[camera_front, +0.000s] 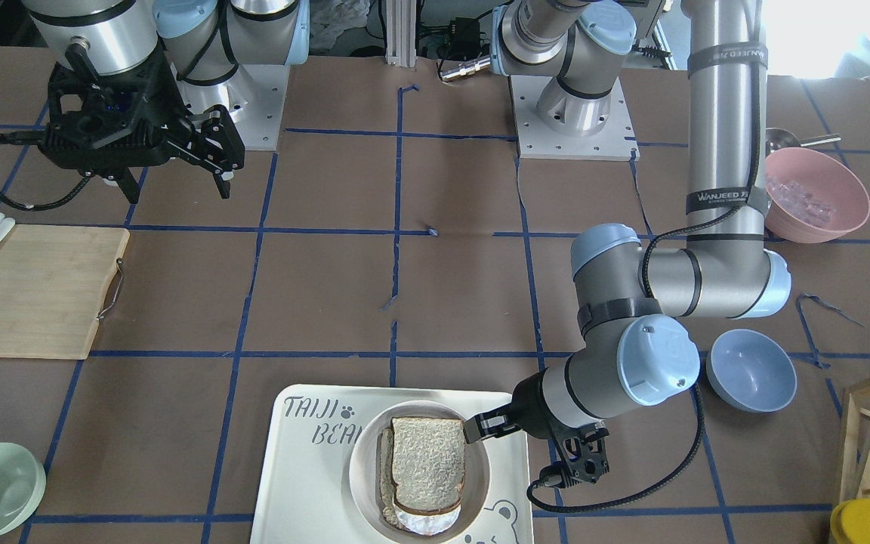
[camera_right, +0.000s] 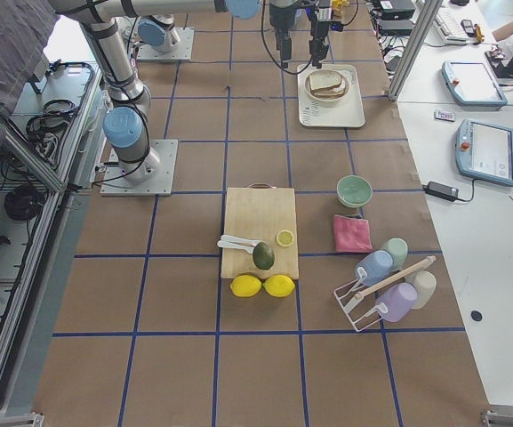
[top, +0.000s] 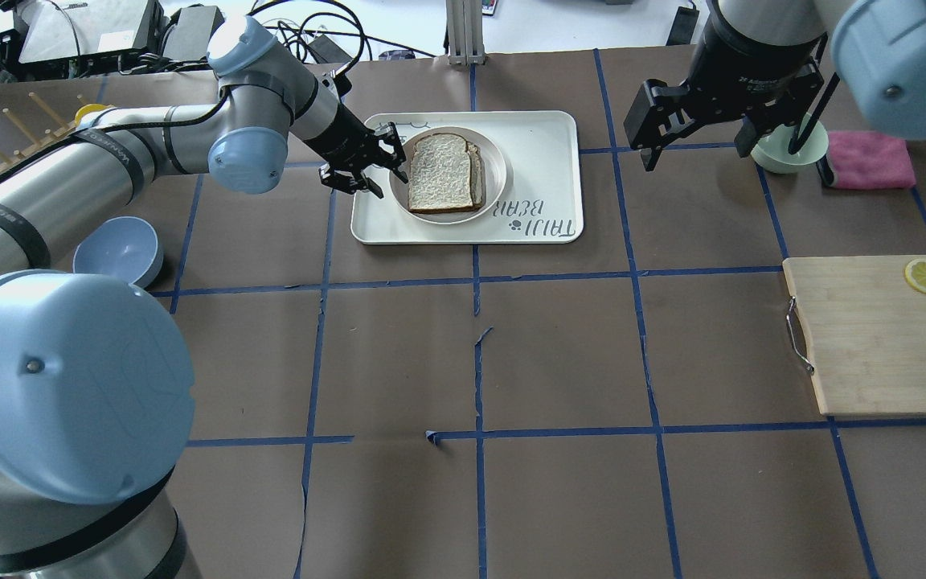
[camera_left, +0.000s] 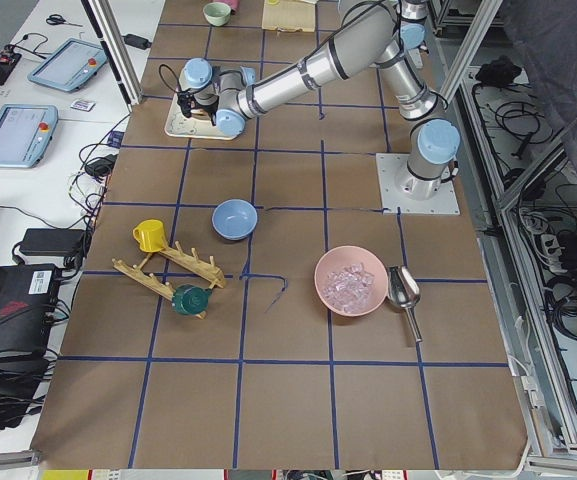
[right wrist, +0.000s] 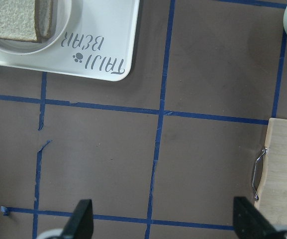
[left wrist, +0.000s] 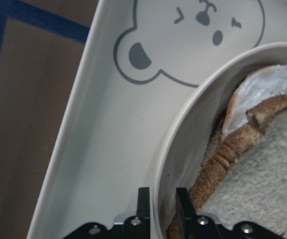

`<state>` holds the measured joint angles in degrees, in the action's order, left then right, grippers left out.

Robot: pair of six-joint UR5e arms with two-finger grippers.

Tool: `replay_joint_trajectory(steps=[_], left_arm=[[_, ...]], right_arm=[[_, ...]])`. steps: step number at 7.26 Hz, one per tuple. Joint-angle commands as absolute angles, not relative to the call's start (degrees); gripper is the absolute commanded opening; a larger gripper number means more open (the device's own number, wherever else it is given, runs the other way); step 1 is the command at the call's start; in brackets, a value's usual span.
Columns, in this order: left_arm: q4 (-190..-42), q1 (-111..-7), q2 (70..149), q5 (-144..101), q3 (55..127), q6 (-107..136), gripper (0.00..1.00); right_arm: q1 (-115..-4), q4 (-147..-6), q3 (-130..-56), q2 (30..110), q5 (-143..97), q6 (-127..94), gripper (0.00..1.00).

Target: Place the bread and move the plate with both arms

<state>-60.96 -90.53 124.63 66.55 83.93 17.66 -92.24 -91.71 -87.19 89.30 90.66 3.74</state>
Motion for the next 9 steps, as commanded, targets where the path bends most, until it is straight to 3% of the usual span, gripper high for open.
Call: replay_joint_trajectory(steps=[1, 4, 7, 9], left_arm=[[-76.9, -90.97, 113.35, 71.16, 84.55, 16.8, 1.0], [-96.44, -91.76, 98.84, 77.5, 84.99, 16.35, 1.0], [-96.87, -91.76, 87.83, 86.91, 89.55, 8.37, 1.0], [-91.09, -91.67, 84.74, 90.35, 90.35, 0.3, 1.0]], right_arm=[[-92.02, -91.67, -87.27, 89.3, 90.09, 3.78, 1.0], [-92.11, -91.76, -87.19, 89.38, 90.09, 3.78, 1.0], [-92.02, -91.67, -87.19, 89.38, 90.35, 3.78, 1.0], [-92.02, -91.67, -87.19, 89.38, 90.35, 3.78, 1.0]])
